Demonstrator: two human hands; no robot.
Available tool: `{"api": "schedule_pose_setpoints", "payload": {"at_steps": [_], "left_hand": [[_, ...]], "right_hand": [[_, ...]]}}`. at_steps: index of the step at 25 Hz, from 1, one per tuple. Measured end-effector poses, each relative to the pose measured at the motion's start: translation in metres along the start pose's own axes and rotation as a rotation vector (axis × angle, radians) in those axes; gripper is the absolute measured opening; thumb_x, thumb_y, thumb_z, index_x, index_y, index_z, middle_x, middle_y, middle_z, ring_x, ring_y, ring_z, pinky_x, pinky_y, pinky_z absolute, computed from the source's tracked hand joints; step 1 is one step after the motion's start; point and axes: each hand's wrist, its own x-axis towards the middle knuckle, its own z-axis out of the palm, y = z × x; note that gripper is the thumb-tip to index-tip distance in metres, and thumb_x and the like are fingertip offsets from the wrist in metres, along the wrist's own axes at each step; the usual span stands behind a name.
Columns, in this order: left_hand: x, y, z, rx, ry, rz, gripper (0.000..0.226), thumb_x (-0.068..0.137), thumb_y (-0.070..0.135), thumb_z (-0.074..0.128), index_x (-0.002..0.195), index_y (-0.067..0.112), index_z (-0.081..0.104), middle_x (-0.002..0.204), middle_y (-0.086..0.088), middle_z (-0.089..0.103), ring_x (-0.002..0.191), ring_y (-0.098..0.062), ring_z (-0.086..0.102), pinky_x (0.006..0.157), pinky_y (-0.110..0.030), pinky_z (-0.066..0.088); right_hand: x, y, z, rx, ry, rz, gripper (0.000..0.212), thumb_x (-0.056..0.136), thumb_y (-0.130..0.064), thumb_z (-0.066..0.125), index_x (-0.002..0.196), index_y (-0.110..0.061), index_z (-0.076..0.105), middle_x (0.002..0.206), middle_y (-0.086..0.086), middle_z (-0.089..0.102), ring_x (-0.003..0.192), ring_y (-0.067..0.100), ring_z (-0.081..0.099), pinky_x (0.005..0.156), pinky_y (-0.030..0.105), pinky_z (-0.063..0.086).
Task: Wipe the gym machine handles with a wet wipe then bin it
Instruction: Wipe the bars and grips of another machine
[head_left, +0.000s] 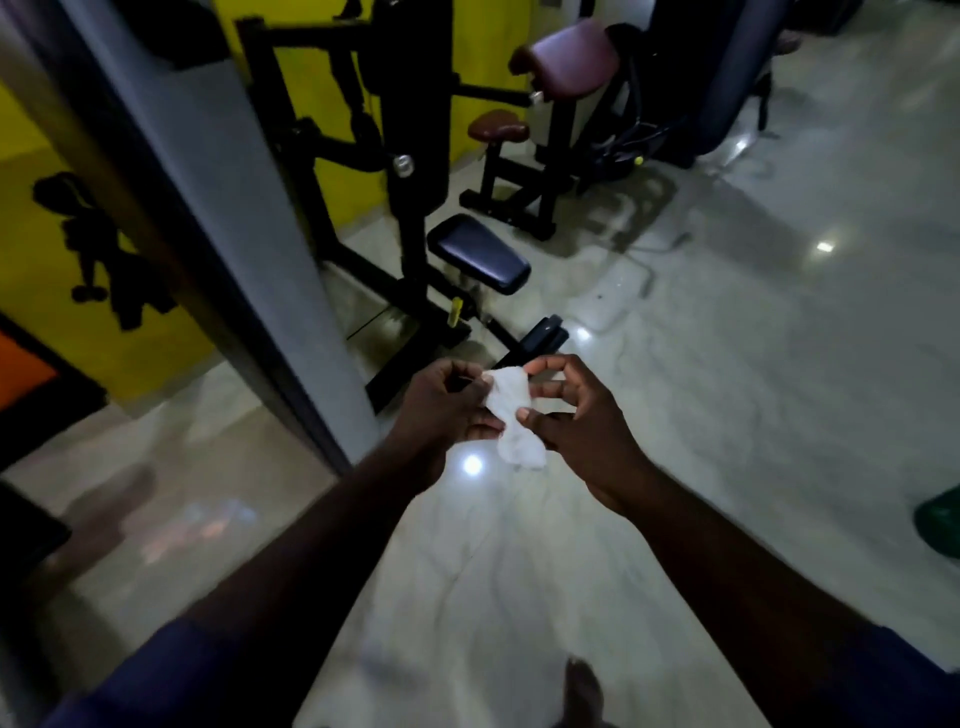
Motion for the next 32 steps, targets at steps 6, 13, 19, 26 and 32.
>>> {"api": "schedule_pose_setpoints", "payload": {"at_steps": [6, 13, 19, 26, 32], "left_hand": [[0.071, 0.029, 0.121, 0.089, -0.203, 0.092, 0.047, 0.077, 0.003, 0.088, 0.115, 0.014, 0.063, 0.109, -0.005, 0.075, 0.086, -0.028, 0.068, 0.078, -0.047, 0.055], [0.212, 0.064, 0.153, 0.286, -0.105, 0.181, 0.037, 0.069, -0.002, 0.092, 0.101, 0.009, 0.077, 0.101, -0.012, 0.078, 0.098, -0.032, 0.076, 0.085, -0.051, 0.063], [0.362, 0.106, 0.110, 0.580, 0.000, 0.310, 0.025, 0.067, 0.019, 0.094, 0.088, 0.023, 0.083, 0.085, 0.009, 0.078, 0.080, -0.007, 0.075, 0.077, -0.037, 0.063], [0.478, 0.168, 0.036, 0.565, 0.026, 0.350, 0.020, 0.075, 0.027, 0.088, 0.090, 0.014, 0.083, 0.081, -0.001, 0.079, 0.072, -0.004, 0.070, 0.067, -0.028, 0.054], [0.545, 0.190, -0.026, 0.509, 0.251, 0.298, 0.009, 0.082, 0.022, 0.079, 0.089, 0.027, 0.076, 0.082, 0.004, 0.078, 0.077, -0.013, 0.075, 0.070, -0.032, 0.057]], "right_hand": [[0.081, 0.005, -0.139, 0.001, 0.014, -0.004, 0.025, 0.087, -0.006, 0.079, 0.106, -0.023, 0.077, 0.096, 0.003, 0.080, 0.093, 0.023, 0.078, 0.096, 0.048, 0.059], [0.231, 0.002, -0.191, -0.063, -0.071, 0.009, 0.052, 0.069, -0.004, 0.090, 0.116, -0.019, 0.075, 0.105, 0.001, 0.080, 0.099, 0.018, 0.077, 0.098, 0.046, 0.059], [0.391, -0.019, -0.161, -0.417, -0.065, -0.151, 0.027, 0.072, -0.016, 0.091, 0.096, -0.024, 0.083, 0.103, -0.018, 0.075, 0.091, -0.001, 0.072, 0.087, 0.022, 0.057], [0.550, -0.041, -0.100, -0.364, -0.161, -0.248, 0.024, 0.075, -0.027, 0.091, 0.096, -0.024, 0.079, 0.091, -0.018, 0.075, 0.087, -0.003, 0.071, 0.082, 0.029, 0.061], [0.679, -0.050, -0.029, -0.383, -0.384, -0.410, 0.019, 0.082, -0.024, 0.086, 0.086, -0.021, 0.068, 0.071, -0.013, 0.070, 0.064, -0.002, 0.061, 0.061, 0.019, 0.048]]}}
